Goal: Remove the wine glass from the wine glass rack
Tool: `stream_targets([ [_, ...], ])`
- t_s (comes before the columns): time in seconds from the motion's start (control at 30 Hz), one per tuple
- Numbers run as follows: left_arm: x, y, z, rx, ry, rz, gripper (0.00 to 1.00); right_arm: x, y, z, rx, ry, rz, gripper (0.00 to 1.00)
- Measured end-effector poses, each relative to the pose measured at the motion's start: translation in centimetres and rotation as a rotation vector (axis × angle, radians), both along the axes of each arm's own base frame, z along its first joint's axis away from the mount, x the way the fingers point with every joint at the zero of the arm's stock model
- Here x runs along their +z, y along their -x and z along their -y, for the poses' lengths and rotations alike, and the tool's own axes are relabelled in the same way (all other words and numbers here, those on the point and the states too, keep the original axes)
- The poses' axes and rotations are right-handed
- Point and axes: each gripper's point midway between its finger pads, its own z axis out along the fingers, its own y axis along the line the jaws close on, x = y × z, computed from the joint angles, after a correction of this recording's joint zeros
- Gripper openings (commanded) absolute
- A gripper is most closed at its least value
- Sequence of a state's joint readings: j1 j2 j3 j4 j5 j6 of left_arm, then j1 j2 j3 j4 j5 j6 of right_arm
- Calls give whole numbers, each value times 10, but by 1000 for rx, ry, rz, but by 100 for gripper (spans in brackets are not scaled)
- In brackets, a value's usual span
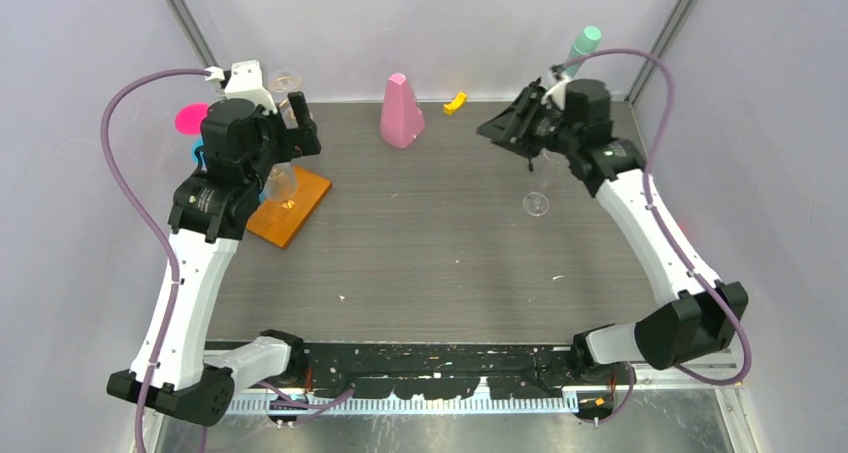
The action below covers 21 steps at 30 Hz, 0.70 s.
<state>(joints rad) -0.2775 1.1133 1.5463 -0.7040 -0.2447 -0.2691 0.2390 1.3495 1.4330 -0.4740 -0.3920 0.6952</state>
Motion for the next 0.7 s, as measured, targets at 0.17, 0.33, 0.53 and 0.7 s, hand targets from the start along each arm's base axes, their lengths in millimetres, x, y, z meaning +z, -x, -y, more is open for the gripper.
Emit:
stream_targets([
  [0.17, -5, 13, -26, 93, -78, -26, 100, -17, 15, -84, 181, -136, -73, 55],
  [0.33, -3, 35, -48, 165, -108, -15, 100, -13, 24, -150, 276, -296, -115, 55],
  [0.53, 0, 49, -59, 198, -121, -6, 100, -19, 16, -228, 361, -512, -210, 55],
  [0.7, -1, 59, -61, 199, -118, 2, 100, -25, 25, -295, 442, -595, -280, 55],
])
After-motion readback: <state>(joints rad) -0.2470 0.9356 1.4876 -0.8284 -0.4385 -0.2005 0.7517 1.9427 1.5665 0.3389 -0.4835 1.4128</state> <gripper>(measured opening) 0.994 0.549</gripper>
